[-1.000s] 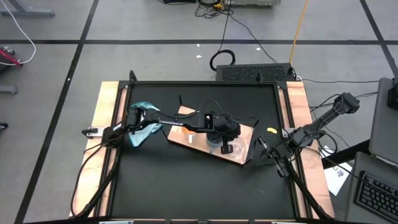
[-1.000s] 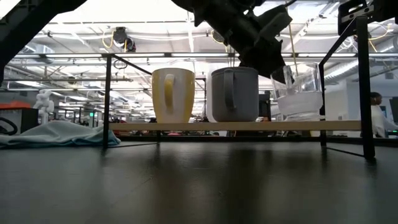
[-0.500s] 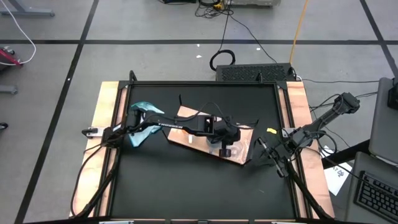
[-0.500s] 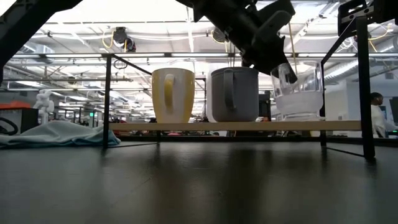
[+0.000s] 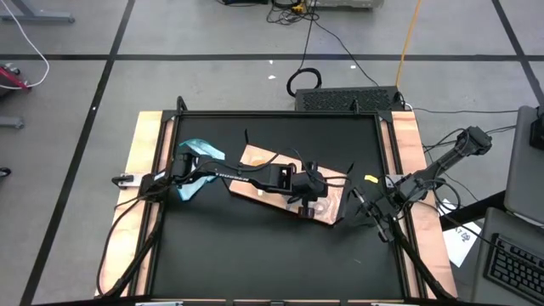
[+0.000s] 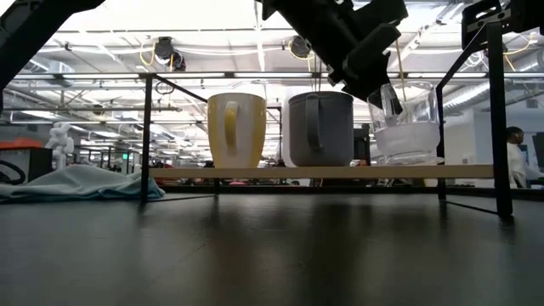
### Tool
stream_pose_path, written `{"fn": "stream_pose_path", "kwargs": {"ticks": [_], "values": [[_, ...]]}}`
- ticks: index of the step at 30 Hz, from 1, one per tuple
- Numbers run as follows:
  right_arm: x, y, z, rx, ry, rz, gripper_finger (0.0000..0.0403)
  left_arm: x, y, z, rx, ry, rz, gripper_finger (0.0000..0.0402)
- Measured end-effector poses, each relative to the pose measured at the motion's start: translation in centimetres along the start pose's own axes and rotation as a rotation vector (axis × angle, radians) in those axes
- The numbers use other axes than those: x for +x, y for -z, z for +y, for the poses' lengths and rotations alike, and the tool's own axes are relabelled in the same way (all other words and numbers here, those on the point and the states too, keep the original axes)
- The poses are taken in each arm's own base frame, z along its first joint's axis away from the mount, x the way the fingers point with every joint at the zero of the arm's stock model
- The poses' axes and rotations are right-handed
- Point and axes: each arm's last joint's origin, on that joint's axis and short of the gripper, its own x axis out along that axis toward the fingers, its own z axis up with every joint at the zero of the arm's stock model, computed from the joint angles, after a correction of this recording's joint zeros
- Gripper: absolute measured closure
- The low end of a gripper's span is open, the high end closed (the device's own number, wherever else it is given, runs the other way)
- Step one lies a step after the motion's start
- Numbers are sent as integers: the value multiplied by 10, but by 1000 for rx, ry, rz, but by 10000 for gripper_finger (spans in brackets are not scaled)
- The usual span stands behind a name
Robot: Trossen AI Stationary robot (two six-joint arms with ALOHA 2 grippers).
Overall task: Stack small to large cups/mugs on shelf
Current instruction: Put the transparent cup on the shelf
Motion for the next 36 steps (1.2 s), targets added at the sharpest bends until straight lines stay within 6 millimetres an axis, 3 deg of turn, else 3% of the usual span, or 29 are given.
{"fn": "stream_pose_path", "kwargs": {"ticks": [18, 36], "values": [[0, 1, 0, 4, 0, 6, 403, -4, -3, -22, 46, 11, 2, 371], [0, 2, 0, 17, 0, 16, 403, -4, -3, -20, 47, -11, 5, 371]]}}
